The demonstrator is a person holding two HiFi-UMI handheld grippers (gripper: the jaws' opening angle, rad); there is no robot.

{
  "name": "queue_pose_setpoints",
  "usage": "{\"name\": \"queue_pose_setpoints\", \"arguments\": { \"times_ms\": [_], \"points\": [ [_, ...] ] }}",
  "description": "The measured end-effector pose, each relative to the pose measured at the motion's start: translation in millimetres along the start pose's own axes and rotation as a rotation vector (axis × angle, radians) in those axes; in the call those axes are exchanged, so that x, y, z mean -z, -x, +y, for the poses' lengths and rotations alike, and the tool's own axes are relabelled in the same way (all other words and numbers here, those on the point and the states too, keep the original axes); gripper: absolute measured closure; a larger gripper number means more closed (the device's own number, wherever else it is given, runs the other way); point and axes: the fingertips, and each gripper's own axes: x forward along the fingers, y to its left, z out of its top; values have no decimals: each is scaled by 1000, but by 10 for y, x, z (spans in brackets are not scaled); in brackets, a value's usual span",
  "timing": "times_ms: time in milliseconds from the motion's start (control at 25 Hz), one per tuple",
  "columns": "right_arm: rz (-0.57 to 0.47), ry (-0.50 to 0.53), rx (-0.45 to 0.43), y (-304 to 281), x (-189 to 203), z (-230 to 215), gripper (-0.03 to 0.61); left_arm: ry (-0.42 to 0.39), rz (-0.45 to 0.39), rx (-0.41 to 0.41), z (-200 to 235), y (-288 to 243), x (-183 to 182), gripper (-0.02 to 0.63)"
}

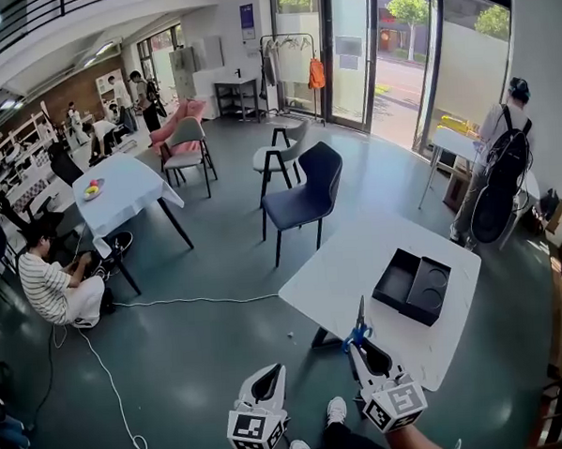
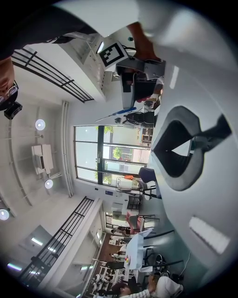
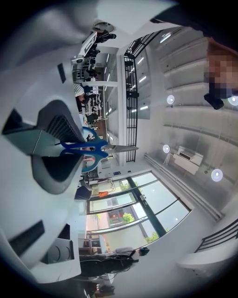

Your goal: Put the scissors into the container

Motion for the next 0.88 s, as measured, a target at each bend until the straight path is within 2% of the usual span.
{"name": "queue_pose_setpoints", "arguments": {
  "times_ms": [480, 880],
  "points": [
    [-22, 5, 35, -483, -80, -576, 499, -34, -3, 21, 129, -712, -209, 604],
    [-50, 1, 49, -800, -275, -1277, 499, -49, 10, 58, -28, -1556, -299, 604]
  ]
}}
